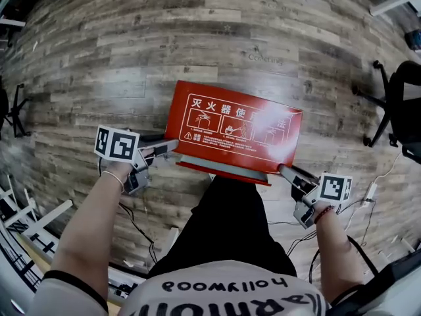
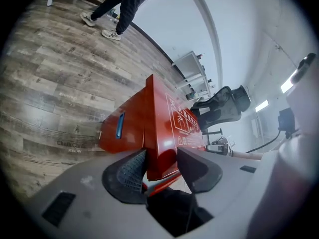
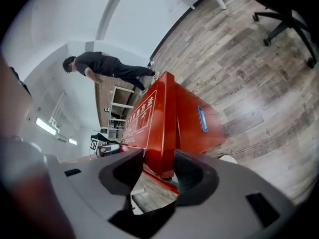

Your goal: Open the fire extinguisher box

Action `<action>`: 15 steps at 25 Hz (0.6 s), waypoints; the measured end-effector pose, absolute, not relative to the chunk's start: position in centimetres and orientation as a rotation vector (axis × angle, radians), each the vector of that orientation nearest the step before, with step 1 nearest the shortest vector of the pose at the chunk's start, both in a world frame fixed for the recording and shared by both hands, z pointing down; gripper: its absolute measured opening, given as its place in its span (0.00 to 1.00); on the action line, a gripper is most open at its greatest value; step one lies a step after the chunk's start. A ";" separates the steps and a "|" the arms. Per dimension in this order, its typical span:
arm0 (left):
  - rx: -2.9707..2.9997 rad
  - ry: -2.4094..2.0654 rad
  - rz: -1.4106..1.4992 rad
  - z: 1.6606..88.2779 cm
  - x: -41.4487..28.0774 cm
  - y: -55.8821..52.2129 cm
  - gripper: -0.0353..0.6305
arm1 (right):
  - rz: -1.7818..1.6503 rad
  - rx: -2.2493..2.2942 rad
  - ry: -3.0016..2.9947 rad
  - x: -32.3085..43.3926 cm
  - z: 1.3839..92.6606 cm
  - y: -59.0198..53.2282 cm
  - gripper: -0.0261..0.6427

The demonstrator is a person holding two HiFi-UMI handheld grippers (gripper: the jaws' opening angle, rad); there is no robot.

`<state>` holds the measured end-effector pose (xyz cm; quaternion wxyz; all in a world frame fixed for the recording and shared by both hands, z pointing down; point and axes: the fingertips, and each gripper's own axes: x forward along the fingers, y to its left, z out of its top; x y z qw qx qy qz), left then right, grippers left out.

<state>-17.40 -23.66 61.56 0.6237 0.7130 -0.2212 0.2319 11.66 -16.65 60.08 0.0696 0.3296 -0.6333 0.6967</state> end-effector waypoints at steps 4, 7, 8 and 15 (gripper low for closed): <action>1.614 -0.524 0.462 59.9 -17.1 -23.8 0.33 | 2.117 0.961 -1.929 11.7 58.2 -17.1 0.33; 1.610 -0.541 0.446 59.4 -17.0 -23.7 0.33 | 2.125 0.973 -1.939 11.6 57.7 -17.1 0.33; 1.613 -0.553 0.439 59.4 -17.1 -23.7 0.33 | 2.119 0.981 -1.939 11.6 57.7 -17.0 0.33; 1.661 -0.637 0.403 60.0 -17.2 -24.0 0.33 | 1.962 1.150 -1.790 14.0 59.8 -16.0 0.33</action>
